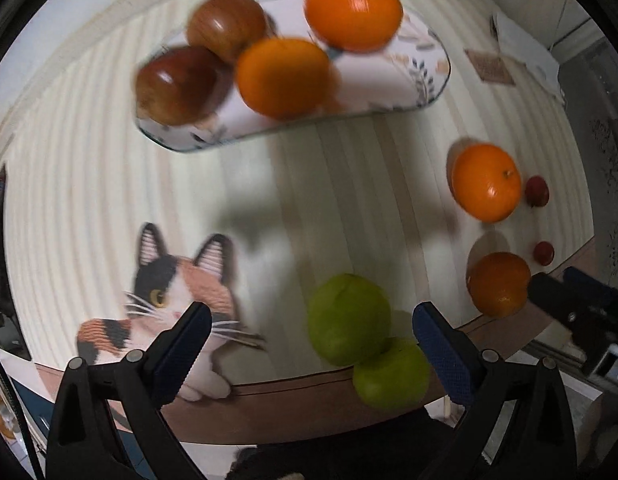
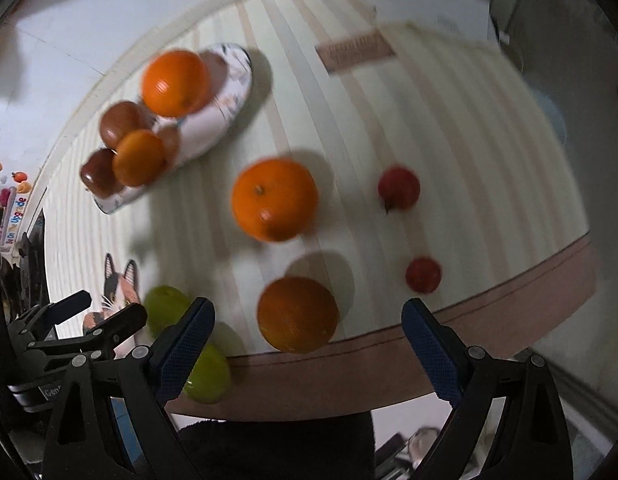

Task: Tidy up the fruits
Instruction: 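Grasp a green apple with the left tool while the right tool grasps an orange, then place the green apple on the plate with the left tool while the right tool places the orange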

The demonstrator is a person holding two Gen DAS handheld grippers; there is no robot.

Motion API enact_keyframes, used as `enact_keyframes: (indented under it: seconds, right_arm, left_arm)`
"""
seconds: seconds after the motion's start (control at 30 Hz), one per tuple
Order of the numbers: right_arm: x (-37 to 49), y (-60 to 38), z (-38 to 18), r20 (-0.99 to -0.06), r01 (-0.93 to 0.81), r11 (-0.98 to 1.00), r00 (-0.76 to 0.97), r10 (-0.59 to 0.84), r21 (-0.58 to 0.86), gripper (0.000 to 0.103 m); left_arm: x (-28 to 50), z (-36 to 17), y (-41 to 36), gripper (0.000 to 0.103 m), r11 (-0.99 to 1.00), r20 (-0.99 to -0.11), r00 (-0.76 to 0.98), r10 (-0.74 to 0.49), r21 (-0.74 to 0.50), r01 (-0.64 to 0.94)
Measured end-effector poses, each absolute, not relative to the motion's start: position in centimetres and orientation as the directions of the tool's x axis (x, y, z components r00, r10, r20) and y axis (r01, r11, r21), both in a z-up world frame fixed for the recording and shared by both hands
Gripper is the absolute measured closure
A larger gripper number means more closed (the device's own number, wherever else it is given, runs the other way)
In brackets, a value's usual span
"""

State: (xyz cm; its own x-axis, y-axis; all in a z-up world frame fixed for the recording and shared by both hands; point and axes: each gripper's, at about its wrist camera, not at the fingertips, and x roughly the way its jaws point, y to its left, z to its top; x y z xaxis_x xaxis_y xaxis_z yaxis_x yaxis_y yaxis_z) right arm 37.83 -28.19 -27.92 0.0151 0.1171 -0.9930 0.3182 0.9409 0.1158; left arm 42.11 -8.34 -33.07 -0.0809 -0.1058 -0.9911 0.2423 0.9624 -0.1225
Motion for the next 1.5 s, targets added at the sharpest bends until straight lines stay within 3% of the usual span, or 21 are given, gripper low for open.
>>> enact_keyframes:
  seconds: [0.07, 0.23, 0.27, 0.4, 0.43, 0.6, 0.67, 1.23, 1.5]
  right_arm:
    - [37.4, -28.2, -29.0, -0.991, 0.323, 0.938, -0.002, 0.133, 0.125, 0.019]
    - [36.9, -27.8, -30.3, -0.989, 0.309, 0.942, -0.024, 0.149, 0.134, 0.026]
    - [36.9, -27.7, -30.6, -0.988, 0.305, 0.943, -0.028, 0.150, 0.134, 0.027]
    - [37.1, -27.7, -31.5, -0.985, 0.303, 0.941, -0.033, 0.168, 0.150, 0.031]
    - [37.2, -27.5, -31.6, -0.984, 0.301, 0.941, -0.033, 0.173, 0.156, 0.031]
    - [37.6, -26.6, -32.3, -0.978, 0.280, 0.943, -0.046, 0.202, 0.182, 0.036]
    - [37.8, -26.0, -32.7, -0.974, 0.277, 0.940, -0.053, 0.221, 0.198, 0.044]
    - [39.4, -22.0, -33.2, -0.978, 0.145, 0.972, -0.070, 0.194, 0.183, 0.044]
    - [40.2, -21.8, -30.5, -0.973, 0.134, 0.965, -0.009, 0.230, 0.227, 0.045]
  left_arm:
    - [42.0, -34.0, -8.7, 0.000, 0.960, -0.988, -0.109, -0.113, -0.137, 0.243]
    - [41.5, -35.5, -9.8, 0.002, 0.950, -0.977, -0.155, -0.143, -0.180, 0.255]
    - [41.3, -35.8, -10.1, 0.006, 0.947, -0.976, -0.160, -0.148, -0.186, 0.262]
    - [40.6, -36.7, -10.5, 0.049, 0.946, -0.970, -0.187, -0.157, -0.202, 0.254]
    - [40.5, -36.8, -10.5, 0.051, 0.947, -0.972, -0.181, -0.150, -0.193, 0.256]
    - [40.3, -36.3, -9.2, 0.051, 0.953, -0.976, -0.148, -0.157, -0.189, 0.236]
    - [40.2, -36.1, -8.2, 0.051, 0.959, -0.979, -0.136, -0.151, -0.178, 0.218]
    - [39.9, -36.0, -2.9, 0.051, 0.983, -0.983, -0.105, -0.153, -0.162, 0.087]
    - [42.0, -31.3, -2.7, 0.051, 0.968, -0.973, -0.028, -0.228, -0.230, 0.097]
